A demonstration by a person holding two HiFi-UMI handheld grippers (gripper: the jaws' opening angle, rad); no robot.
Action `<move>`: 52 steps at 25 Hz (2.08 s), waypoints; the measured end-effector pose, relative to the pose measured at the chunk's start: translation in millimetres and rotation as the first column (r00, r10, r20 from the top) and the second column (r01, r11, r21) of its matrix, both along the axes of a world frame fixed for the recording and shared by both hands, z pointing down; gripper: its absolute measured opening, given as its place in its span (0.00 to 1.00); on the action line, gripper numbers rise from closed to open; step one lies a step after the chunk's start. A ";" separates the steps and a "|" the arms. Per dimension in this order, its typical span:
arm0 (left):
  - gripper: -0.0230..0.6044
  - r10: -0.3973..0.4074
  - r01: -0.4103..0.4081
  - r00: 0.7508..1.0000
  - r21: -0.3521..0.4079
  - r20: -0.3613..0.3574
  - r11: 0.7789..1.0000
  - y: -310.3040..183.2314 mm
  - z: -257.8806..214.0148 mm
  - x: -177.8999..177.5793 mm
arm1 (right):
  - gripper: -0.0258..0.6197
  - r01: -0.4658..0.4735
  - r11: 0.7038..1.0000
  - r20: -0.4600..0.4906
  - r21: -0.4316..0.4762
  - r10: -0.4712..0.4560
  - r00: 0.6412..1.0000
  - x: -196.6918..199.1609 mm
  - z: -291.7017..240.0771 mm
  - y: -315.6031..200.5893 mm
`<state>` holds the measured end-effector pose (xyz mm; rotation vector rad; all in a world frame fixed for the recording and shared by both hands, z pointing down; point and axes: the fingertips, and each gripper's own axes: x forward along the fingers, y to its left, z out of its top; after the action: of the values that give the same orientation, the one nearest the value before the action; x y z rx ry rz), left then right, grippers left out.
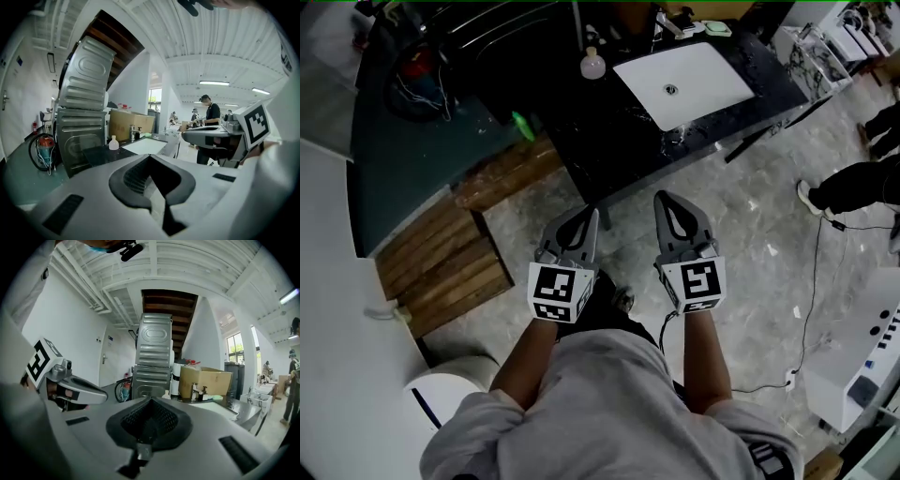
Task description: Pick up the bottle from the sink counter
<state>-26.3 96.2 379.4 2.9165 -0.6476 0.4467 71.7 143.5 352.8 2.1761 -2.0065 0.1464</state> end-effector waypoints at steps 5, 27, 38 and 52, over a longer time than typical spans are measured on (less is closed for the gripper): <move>0.06 -0.027 0.026 0.999 -0.018 -0.027 0.999 -45.9 0.8 3.4 | 0.05 0.034 0.999 -0.038 -0.032 -0.035 0.999 5.3 -2.2 -47.9; 0.06 -0.136 0.126 0.984 -0.092 -0.118 0.988 -182.2 -2.6 -4.3 | 0.05 0.219 0.960 -0.173 -0.173 -0.249 0.953 19.6 -11.7 -231.0; 0.06 -0.260 0.255 0.963 -0.078 -0.072 0.964 -249.8 4.0 41.4 | 0.05 0.335 0.925 -0.112 -0.177 -0.357 0.927 75.5 3.0 -302.4; 0.06 -0.366 0.370 0.929 -0.133 0.054 0.920 -287.4 55.5 94.9 | 0.05 0.431 0.876 0.017 -0.216 -0.438 0.899 129.0 74.1 -367.5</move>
<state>68.7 -191.3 434.8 2.5762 -1.0933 0.4644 200.7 -223.9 426.9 1.5432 -2.2810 0.2491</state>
